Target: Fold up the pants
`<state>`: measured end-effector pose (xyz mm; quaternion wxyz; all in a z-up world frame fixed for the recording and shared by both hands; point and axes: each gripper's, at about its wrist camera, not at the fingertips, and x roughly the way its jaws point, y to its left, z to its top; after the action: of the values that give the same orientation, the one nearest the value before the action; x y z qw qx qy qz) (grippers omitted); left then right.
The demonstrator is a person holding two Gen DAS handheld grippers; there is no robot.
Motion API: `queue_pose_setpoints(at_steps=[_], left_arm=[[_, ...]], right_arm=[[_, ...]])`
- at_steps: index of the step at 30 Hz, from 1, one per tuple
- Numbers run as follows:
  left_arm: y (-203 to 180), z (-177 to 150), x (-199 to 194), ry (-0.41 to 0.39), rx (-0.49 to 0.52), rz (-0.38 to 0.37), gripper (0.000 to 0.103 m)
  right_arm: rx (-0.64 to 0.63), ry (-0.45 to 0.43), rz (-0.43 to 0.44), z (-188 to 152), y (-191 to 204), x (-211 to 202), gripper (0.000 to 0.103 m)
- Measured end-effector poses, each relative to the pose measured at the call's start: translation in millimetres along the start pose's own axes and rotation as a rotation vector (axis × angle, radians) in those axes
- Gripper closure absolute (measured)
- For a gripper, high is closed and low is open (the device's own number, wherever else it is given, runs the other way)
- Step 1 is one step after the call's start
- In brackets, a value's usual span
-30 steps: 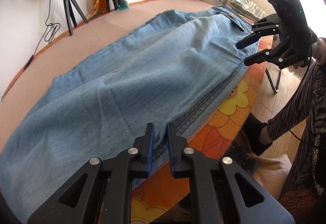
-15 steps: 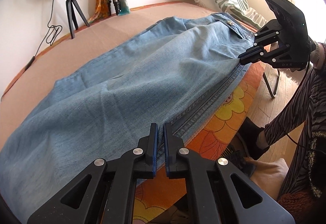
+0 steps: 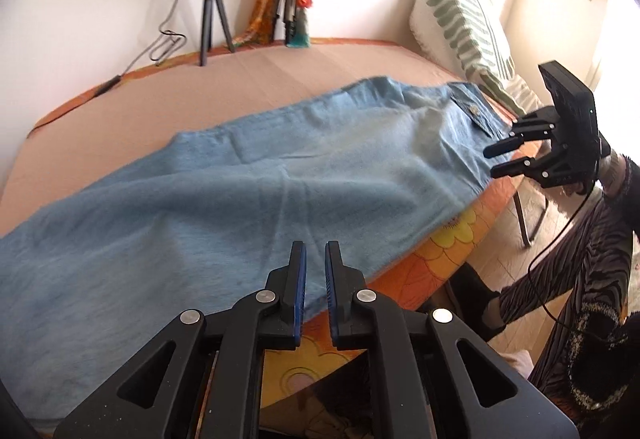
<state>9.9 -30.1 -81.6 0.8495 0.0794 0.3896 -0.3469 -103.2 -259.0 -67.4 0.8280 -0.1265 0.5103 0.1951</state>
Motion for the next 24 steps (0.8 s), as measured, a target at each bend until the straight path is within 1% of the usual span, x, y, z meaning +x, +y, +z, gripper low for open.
queue_pose_setpoints(at_steps=[2,3,4,5,7,9,11,12,13,14,16,18,20,22,24], left_arm=[[10,5,-12,-0.040,-0.032,0.043,0.094],[14,7,-16,-0.058,-0.048,0.054,0.092],[16,9,-18,-0.069,-0.062,0.056,0.088],[17,11,-17,-0.070,-0.070,0.053,0.086],[13,12,-12,-0.056,-0.041,0.040,0.085],[13,9,-7,-0.026,-0.017,0.054,0.085],[25,3,-9,-0.016,-0.059,0.067,0.082],[34,0,-9,-0.012,-0.096,0.078,0.079],[41,-4,-9,-0.004,-0.128,0.082,0.079],[47,-7,-7,0.009,-0.147,0.084,0.079],[48,-13,-2,0.031,-0.143,0.099,0.079],[46,-19,5,0.055,-0.134,0.076,0.079],[43,-25,14,0.082,-0.128,0.060,0.079],[42,-30,22,0.110,-0.122,0.061,0.079],[44,-32,26,0.121,-0.129,0.056,0.079]], right_arm=[[0.040,-0.053,0.017,10,-6,-8,0.073],[0.060,-0.075,0.020,16,-10,-12,0.072],[0.077,-0.095,0.023,21,-13,-14,0.071],[0.095,-0.116,0.021,27,-15,-17,0.069],[0.140,-0.155,0.011,37,-22,-21,0.069],[0.178,-0.187,0.030,43,-28,-24,0.068],[0.185,-0.193,0.052,51,-25,-23,0.066],[0.168,-0.195,0.054,54,-21,-22,0.067],[0.149,-0.196,0.043,58,-17,-21,0.066],[0.134,-0.194,0.023,61,-14,-19,0.063],[0.141,-0.191,-0.018,65,-20,-14,0.056],[0.192,-0.184,-0.044,69,-39,-12,0.044],[0.249,-0.186,-0.066,72,-63,-11,0.039],[0.326,-0.193,-0.087,72,-93,-10,0.037],[0.416,-0.197,-0.067,69,-125,-6,0.037]])
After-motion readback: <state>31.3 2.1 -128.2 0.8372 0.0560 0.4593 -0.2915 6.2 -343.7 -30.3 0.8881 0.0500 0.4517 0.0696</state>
